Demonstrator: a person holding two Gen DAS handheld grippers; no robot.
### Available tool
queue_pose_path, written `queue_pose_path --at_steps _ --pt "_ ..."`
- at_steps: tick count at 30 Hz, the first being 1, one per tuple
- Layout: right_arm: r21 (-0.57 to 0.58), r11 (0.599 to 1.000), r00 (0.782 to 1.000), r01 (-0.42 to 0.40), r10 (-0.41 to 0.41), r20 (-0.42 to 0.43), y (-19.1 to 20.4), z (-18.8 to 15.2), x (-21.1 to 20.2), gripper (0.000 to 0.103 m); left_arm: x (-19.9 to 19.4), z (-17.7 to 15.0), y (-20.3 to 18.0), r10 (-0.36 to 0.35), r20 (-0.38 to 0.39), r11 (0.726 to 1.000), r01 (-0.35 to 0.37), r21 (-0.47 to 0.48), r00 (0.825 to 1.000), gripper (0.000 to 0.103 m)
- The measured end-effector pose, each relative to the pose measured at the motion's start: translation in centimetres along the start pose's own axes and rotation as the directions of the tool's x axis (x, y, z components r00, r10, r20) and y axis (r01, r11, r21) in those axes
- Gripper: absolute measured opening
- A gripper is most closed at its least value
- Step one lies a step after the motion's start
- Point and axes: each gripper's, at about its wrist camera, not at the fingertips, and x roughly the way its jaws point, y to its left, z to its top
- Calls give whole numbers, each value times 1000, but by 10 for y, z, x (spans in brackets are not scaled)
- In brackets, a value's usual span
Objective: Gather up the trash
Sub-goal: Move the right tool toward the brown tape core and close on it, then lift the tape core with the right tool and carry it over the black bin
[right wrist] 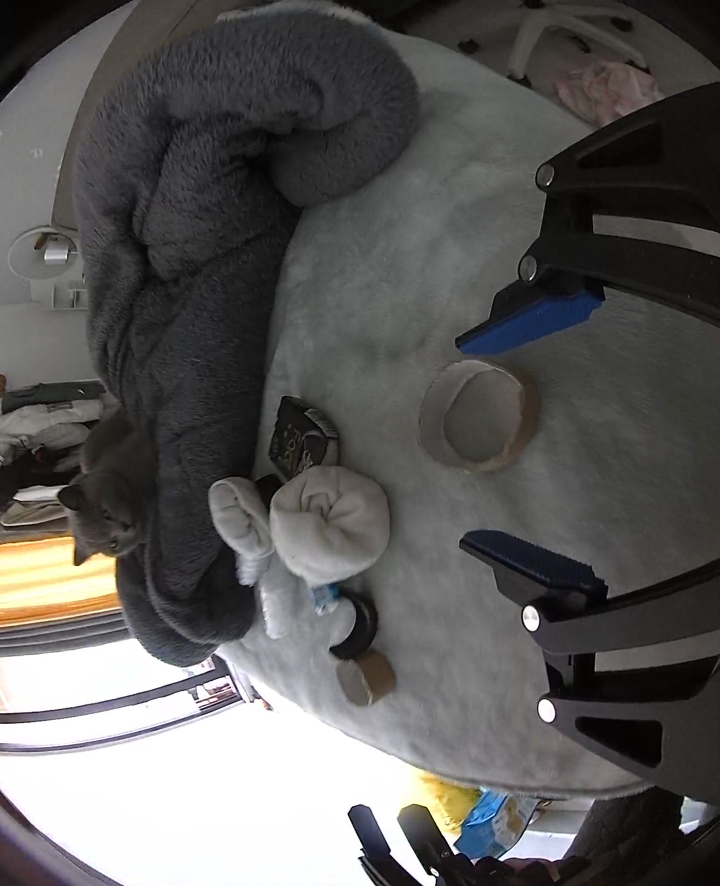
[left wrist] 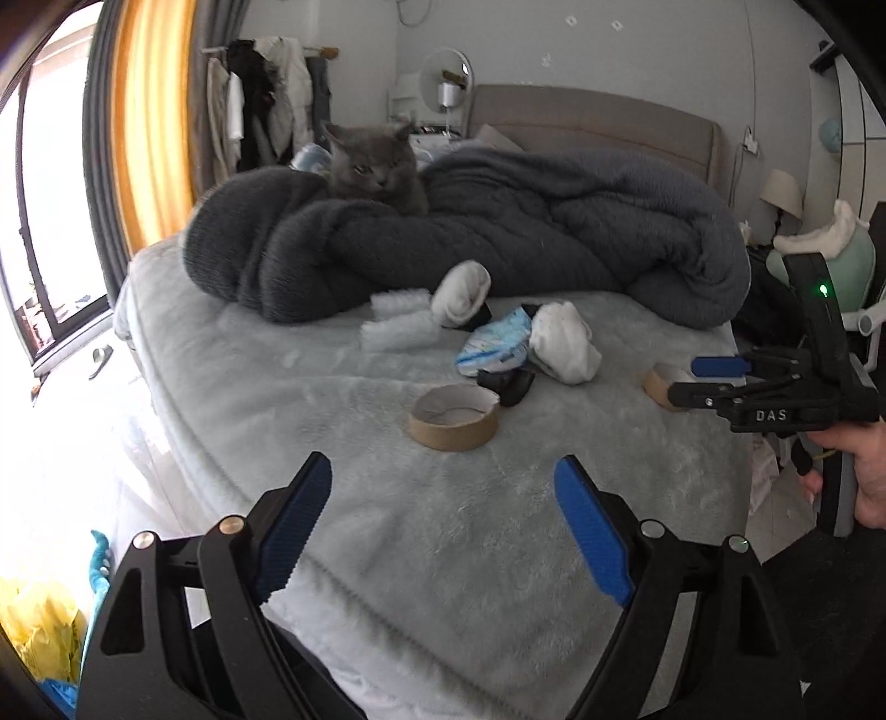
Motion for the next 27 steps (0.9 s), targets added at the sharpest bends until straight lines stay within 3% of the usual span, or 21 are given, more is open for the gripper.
queue_pose_path --at_steps 9,15,17,19,27 --pt "-16 1000 1000 5 -6 -28 -9 4 19 57 26 8 -5 -31 -36 1000 31 -3 999 79" --pt "-41 999 999 -10 8 -46 -8 4 25 48 42 9 -4 -53 -64 997 49 -56 997 79" --pt "-62 998 999 -8 5 -50 -5 5 25 47 47 8 -3 -53 -77 996 48 -72 996 75" --pt "-71 997 999 -11 8 -47 -4 6 24 46 53 8 -2 -44 -89 996 37 -86 995 67" --pt "-49 996 997 -69 70 19 -2 20 11 46 68 15 3 -54 -87 989 41 -140 995 67"
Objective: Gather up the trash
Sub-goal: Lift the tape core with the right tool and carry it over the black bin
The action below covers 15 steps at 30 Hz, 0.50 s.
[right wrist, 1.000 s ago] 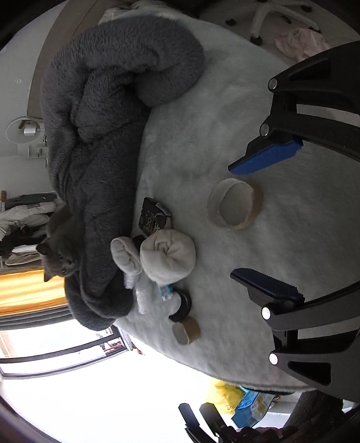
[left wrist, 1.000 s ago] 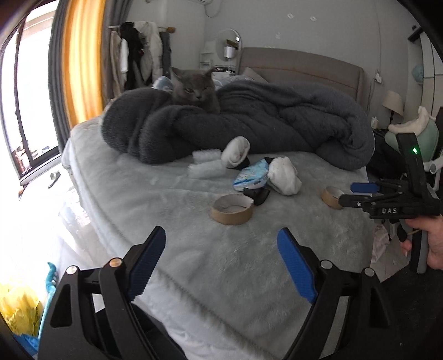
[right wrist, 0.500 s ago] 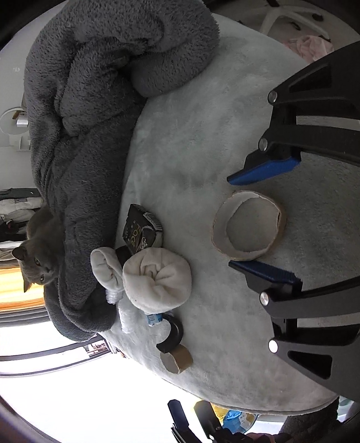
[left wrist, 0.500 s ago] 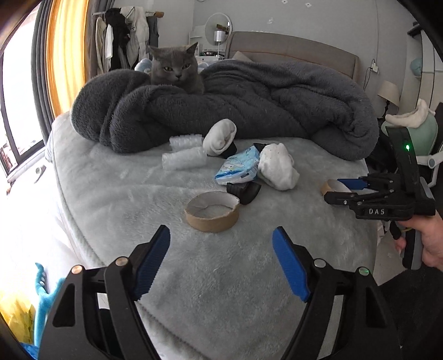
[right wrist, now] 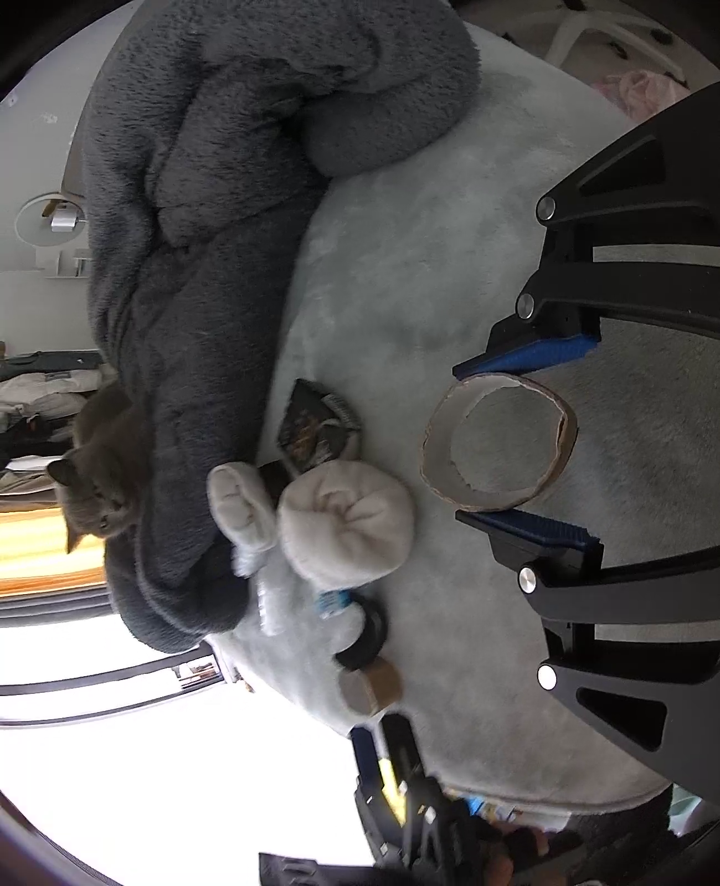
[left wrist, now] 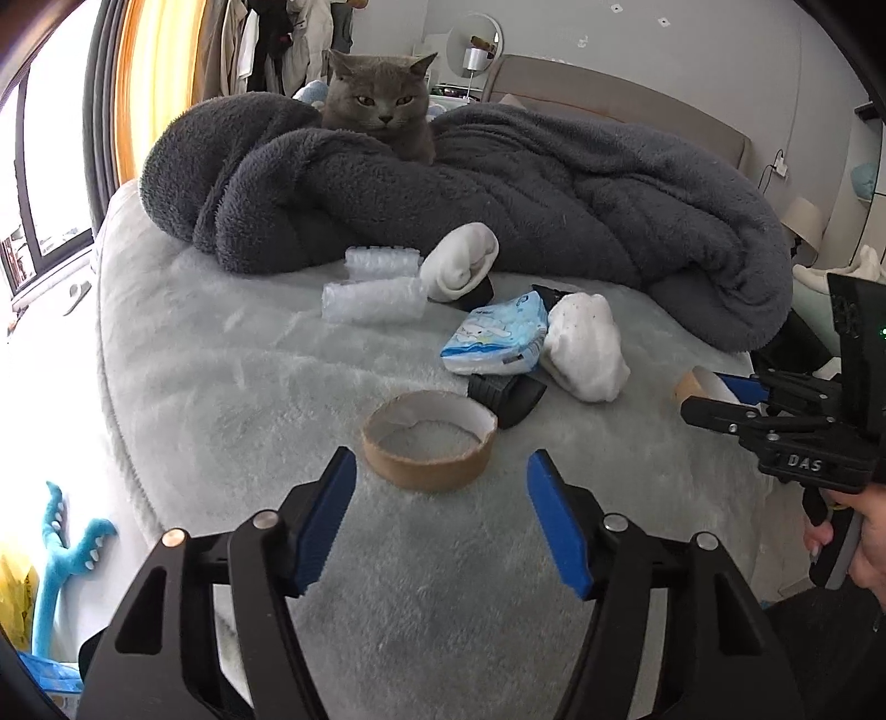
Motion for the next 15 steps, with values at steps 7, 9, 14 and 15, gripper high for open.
queue_pose_path --at_steps 7,9,14,15 --pt "-7 998 997 -69 69 26 12 17 1 46 17 3 3 7 -38 1000 -8 -28 999 64" --pt "-9 996 996 -89 89 27 17 19 2 46 20 5 7 -1 -47 999 -2 -54 999 61" --pt "-30 990 990 -136 136 22 33 25 6 46 22 10 13 -38 -45 995 33 -96 998 60" --pt "-29 989 989 -144 145 19 35 26 7 46 23 11 14 -39 -52 994 34 -101 998 59"
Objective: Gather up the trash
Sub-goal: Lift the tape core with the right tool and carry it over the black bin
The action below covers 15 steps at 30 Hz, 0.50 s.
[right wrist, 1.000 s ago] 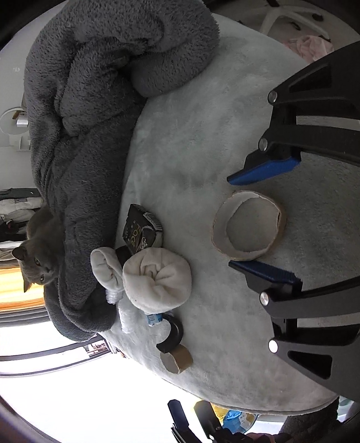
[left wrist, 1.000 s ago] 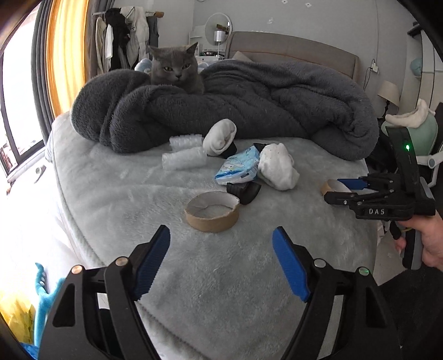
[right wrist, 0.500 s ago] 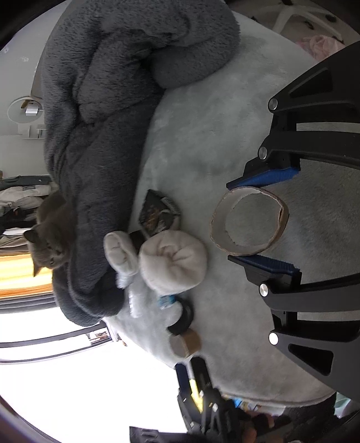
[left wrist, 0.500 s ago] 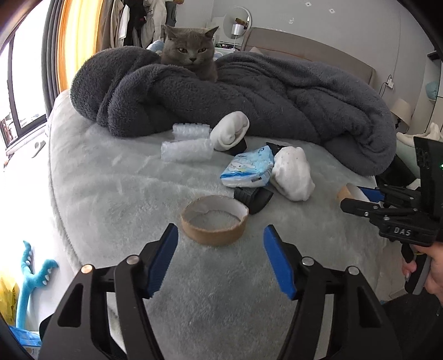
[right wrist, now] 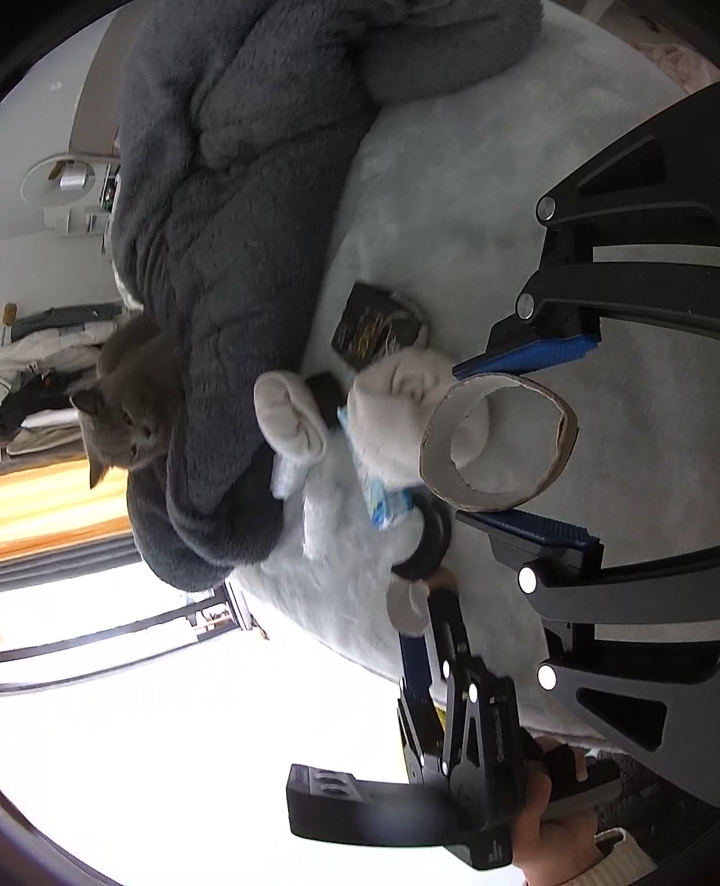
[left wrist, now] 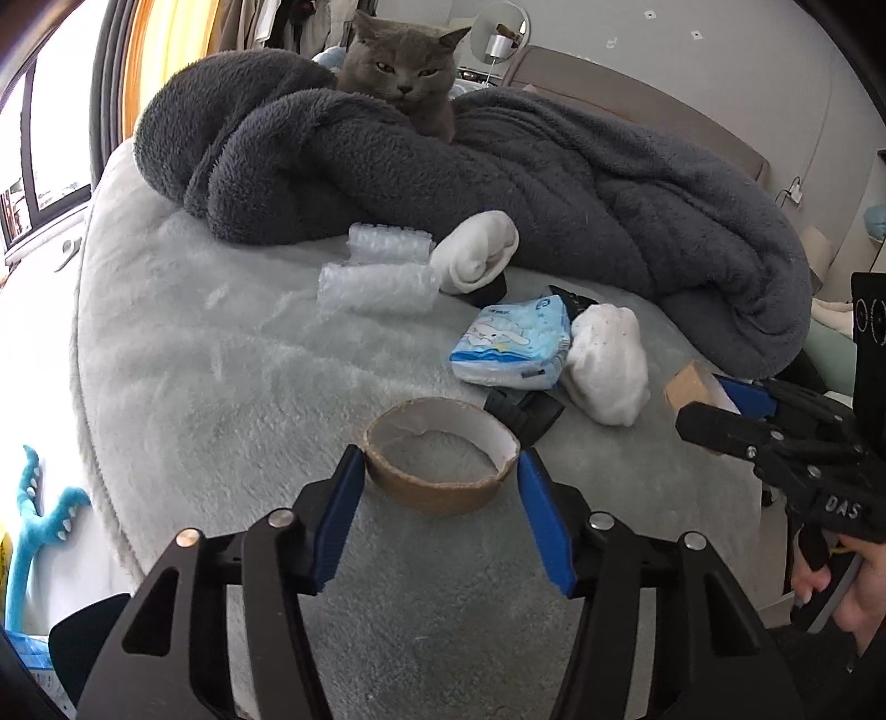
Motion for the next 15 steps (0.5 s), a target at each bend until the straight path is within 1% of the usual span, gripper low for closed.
queue_pose_path --at_steps 4,8,15 --pt "5 1000 1000 -22 22 -3 7 5 3 46 -1 2 0 -6 -14 1000 6 5 1000 56" --pt "-1 999 999 -44 44 -2 20 12 9 46 -15 5 4 6 -5 1000 -6 16 1000 56" --pt "-33 995 996 -92 92 2 56 26 20 46 -40 4 32 43 20 999 -43 -4 999 56"
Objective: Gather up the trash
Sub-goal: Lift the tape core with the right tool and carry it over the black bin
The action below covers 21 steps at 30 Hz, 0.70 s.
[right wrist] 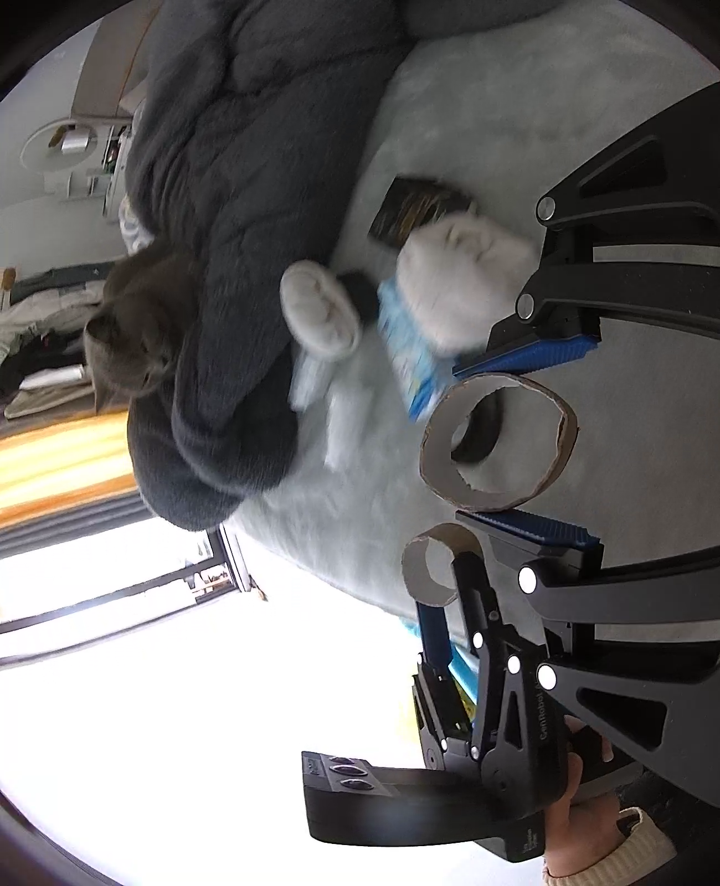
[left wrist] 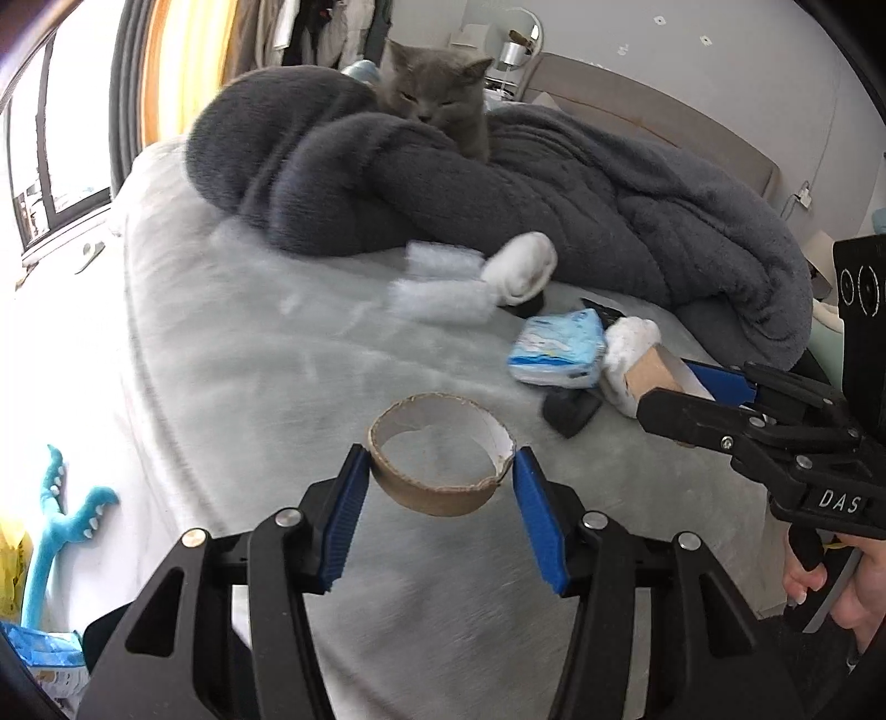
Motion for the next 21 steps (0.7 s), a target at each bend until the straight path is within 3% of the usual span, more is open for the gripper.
queue_pose_path --at_steps 8,21 --pt "-38 997 998 -62 61 -11 41 16 24 46 -25 -10 42 48 17 998 -47 -43 999 56" --pt "-92 984 986 -152 146 -75 117 27 76 46 -39 -57 111 146 -78 986 -151 -68 986 56"
